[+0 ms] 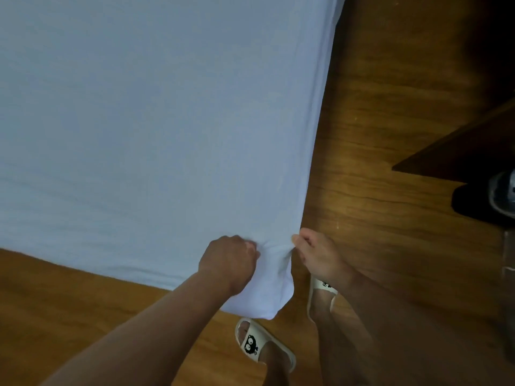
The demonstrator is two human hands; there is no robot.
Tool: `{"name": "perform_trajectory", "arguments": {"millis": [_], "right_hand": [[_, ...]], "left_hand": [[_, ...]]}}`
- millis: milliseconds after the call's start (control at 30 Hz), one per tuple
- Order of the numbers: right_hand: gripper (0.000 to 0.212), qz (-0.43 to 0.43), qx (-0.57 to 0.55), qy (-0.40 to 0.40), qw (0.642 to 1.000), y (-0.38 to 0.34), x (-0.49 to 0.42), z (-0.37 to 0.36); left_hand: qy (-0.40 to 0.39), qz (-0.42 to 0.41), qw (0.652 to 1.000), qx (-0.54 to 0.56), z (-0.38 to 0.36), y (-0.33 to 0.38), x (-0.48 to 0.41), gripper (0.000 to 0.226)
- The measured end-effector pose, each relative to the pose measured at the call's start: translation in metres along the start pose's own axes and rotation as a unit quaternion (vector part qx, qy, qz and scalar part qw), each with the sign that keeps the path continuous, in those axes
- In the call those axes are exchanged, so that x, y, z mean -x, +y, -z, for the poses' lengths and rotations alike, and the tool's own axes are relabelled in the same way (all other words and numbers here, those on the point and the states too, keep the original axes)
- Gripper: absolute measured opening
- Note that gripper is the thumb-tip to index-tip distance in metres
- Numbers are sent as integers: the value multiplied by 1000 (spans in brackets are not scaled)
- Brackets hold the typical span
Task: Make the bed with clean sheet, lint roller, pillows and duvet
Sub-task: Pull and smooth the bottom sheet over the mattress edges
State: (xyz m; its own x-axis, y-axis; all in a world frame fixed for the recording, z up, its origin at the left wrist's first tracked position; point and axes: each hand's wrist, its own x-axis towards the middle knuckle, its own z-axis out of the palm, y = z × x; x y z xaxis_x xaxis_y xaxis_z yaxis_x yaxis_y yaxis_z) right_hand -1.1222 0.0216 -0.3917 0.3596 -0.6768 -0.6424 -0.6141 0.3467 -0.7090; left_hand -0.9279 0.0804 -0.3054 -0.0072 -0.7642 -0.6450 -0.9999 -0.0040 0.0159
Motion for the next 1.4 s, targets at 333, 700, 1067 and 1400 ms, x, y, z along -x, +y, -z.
{"name": "perform_trajectory", "arguments": {"millis": [333, 700, 1067, 1400], "right_hand": [[52, 291, 255, 241, 890, -132, -2, -51], [76, 271, 531, 95, 797, -78, 20, -142], [72, 345, 470, 101, 806, -180, -10, -186], [68, 303, 483, 87, 817, -207, -41, -267]], "left_hand": [[305, -44, 951, 27, 9, -102, 10, 37], [251, 54, 966, 24, -98, -171, 48, 70], [215, 26, 976, -1, -41, -292, 55, 73], [214, 18, 975, 51, -63, -355, 33, 67]]}}
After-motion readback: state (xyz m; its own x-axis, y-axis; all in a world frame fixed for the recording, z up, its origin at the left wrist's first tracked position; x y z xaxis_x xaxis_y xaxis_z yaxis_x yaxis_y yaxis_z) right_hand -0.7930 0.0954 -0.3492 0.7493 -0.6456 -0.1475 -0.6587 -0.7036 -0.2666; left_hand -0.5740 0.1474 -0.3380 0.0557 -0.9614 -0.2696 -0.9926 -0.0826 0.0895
